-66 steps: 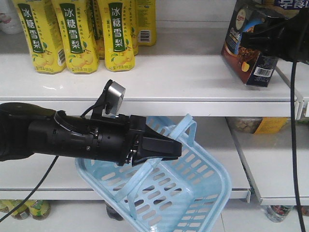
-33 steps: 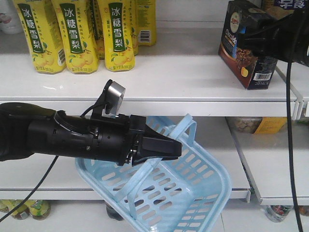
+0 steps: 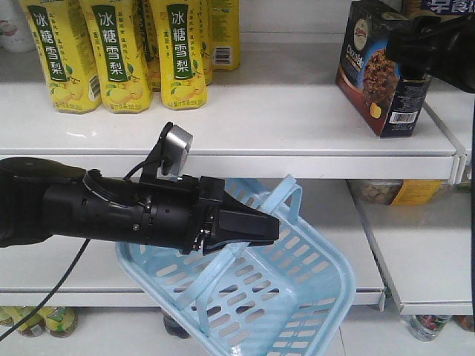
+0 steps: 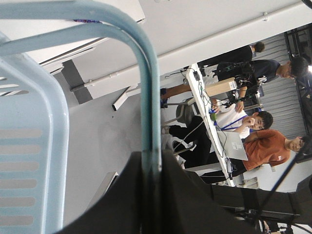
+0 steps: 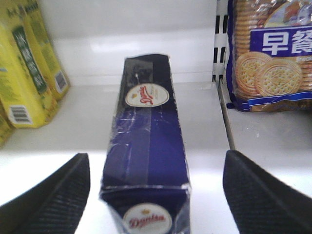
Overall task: Left arm holds basket, right arm returns cookies
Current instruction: 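Place the cookie box upright on the upper shelf with the right gripper, then open the right gripper and withdraw it from the cookie box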
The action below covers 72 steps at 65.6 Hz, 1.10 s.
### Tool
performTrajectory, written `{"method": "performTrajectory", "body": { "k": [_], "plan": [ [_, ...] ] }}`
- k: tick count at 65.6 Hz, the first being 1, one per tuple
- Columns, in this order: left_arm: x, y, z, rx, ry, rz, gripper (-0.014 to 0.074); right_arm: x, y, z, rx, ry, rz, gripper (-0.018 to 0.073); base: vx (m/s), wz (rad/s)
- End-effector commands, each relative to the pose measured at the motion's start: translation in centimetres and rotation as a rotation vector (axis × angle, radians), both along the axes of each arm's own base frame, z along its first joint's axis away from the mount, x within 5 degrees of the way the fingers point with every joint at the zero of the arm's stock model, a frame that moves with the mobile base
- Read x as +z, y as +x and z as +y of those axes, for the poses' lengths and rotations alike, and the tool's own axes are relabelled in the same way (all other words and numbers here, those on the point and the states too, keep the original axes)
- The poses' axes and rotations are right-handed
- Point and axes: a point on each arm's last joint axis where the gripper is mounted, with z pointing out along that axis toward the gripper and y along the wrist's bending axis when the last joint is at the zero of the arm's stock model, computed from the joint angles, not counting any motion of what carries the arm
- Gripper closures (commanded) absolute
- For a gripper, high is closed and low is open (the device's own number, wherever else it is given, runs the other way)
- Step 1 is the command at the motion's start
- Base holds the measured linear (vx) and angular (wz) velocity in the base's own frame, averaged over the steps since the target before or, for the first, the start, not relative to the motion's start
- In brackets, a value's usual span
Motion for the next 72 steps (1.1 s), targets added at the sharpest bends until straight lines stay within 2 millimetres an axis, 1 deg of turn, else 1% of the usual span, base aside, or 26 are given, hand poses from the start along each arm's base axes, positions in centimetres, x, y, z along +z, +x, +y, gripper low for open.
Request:
{"method": "performTrajectory", "body": {
  "k": [1,6,12,19,26,32,39,56,61,65,68,72],
  "plan": [
    [3.5,0.0,0.1,0.044,-0.156,-0.034,0.0599,2.3,-1.3,-0.2,0.019,0.021,-0.089,0.0027,0.00,0.00],
    [3.5,0.0,0.1,0.044,-0.156,-0.034,0.0599,2.2,-1.7,-0.1,0.036,0.001,-0.066,0.0027,0.00,0.00],
    [3.5,0.0,0.1,0.044,-0.156,-0.034,0.0599,2.2,-2.3,0.9,0.095,-0.067,-0.057,0.0029,0.00,0.00],
    [3.5,0.0,0.1,0.044,-0.156,-0.034,0.0599,2.2,-2.9,2.1,0.154,-0.095,-0.053,0.0029,0.00,0.00],
    [3.5,0.0,0.1,0.044,-0.156,-0.034,0.0599,2.0,-3.2,2.5,0.170,-0.101,-0.034,0.0029,0.00,0.00],
    [3.5,0.0,0.1,0.044,-0.156,-0.034,0.0599,1.9,-3.5,1.9,0.141,-0.130,0.000,0.0029,0.00,0.00],
    [3.5,0.0,0.1,0.044,-0.156,-0.034,0.0599,2.1,-4.2,1.0,0.105,-0.161,0.013,0.0029,0.00,0.00],
    [3.5,0.0,0.1,0.044,-0.156,-0.034,0.0599,3.0,-7.0,-0.7,0.052,-0.193,0.008,0.0029,0.00,0.00],
    [3.5,0.0,0.1,0.044,-0.156,-0.034,0.0599,2.7,-8.2,-1.2,0.047,-0.206,-0.024,0.0029,0.00,0.00],
    [3.5,0.0,0.1,0.044,-0.156,-0.034,0.0599,1.7,-9.0,-1.6,0.040,-0.213,-0.034,0.0031,0.00,0.00],
    [3.5,0.0,0.1,0.044,-0.156,-0.034,0.0599,1.1,-9.9,-2.0,0.027,-0.210,-0.049,0.0034,0.00,0.00],
    [3.5,0.0,0.1,0.044,-0.156,-0.034,0.0599,-0.2,-10.9,-2.6,0.009,-0.211,-0.048,0.0039,0.00,0.00]
  ]
}}
